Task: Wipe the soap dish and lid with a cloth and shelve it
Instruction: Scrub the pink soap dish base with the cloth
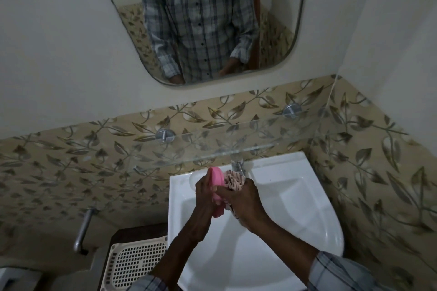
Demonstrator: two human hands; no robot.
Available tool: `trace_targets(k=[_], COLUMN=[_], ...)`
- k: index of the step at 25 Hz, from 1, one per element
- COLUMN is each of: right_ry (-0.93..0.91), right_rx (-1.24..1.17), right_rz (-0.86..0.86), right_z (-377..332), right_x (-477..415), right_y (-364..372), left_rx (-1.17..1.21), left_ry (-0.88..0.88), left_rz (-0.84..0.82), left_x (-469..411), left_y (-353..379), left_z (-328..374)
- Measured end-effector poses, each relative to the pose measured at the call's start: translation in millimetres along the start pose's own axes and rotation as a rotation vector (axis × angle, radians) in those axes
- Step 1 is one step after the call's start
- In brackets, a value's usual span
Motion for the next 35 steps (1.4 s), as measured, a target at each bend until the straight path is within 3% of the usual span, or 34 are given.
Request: trace_targets(k=[2, 3, 5, 7, 9, 12, 16, 18, 20, 21, 23, 25, 26, 27, 28, 29, 33, 35], right_ry=[-0.15, -0.297, -0.669, -0.905, -0.936, -0.659, -0.968, -0.997, -0.911, -0.78, -0.346, 0.141, 0.27, 0.302, 0.244, 0.1, -0.806, -1.046], right_rx=[0.307, 0.487, 0.897, 1.202, 1.296, 1.122, 1.363, 1.399, 1.282, 1.209, 0.983, 0.428, 0.064, -0.118, -0.071, 0.164, 1.357, 1.549], right_rz=[0.052, 0.019, -0.122, -0.292, -0.28, -0.325, -0.509, -0.5, -0.444, -0.415, -0.299, -0.098, -0.054, -0.033, -0.038, -0.083, -0.57, -0.626], right_z=[-14.8, -27.7, -49.1, -42.9, -30.7, -6.5, -16.3, -25.1, -18.6, -9.3, 3.6, 20.3, 29.1, 32.9, 25.0, 12.9, -12.3, -20.1], right_x=[0.8, 3.0, 18.2, 34.7, 40.1, 35.4, 46.0, 38.6, 35.7, 33.9, 25.3, 7.9, 4.3, 1.6, -0.2, 0.3, 37.2, 39.7], right_y=[-15.3, -14.5, 6.0, 25.2, 32.3, 38.7, 30.9, 18.8, 23.4, 30.7, 39.7, 22.3, 24.4, 27.5, 26.1, 23.6, 44.0, 30.1], left_rx=[0.261, 0.456, 0.78, 0.916, 0.895, 0.854, 0.831, 0.847, 0.855, 0.82, 0.683, 0.498, 0.438, 0.416, 0.429, 0.462, 0.54, 0.591], left_ry=[-0.009, -0.102, -0.507, -0.645, -0.674, -0.667, -0.656, -0.637, -0.56, -0.508, -0.379, -0.215, -0.135, -0.09, -0.092, -0.133, -0.413, -0.447], left_rz=[-0.035, -0.064, -0.227, -0.437, -0.387, -0.291, -0.411, -0.413, -0.319, -0.23, -0.051, 0.06, 0.069, 0.051, 0.027, 0.011, -0.184, -0.287], left_x=[7.9, 12.6, 23.8, 33.1, 33.4, 34.6, 44.7, 44.5, 37.0, 31.9, 27.2, 27.0, 28.6, 30.2, 29.9, 27.6, 32.4, 38.6], left_y=[-8.6, -9.3, 4.0, 21.5, 25.2, 21.2, 14.2, 18.8, 21.5, 18.8, 4.9, -5.3, -6.0, -5.0, -4.6, -7.4, -8.8, -4.2], left_z=[-9.0, -17.8, -42.6, -27.0, -23.7, -32.9, -35.6, -37.6, -38.7, -38.7, -39.9, -36.7, -34.9, -32.2, -29.2, -28.2, -29.5, -26.2])
Point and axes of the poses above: each hand's wrist, its own x-axis away from the middle knuckle, its own y-axis out of the palm, z = x × y, the point moved 9 cm from there along -x, towards the middle knuckle, and after that the axes turned 11 degrees about -z, right-handed, at the moved point
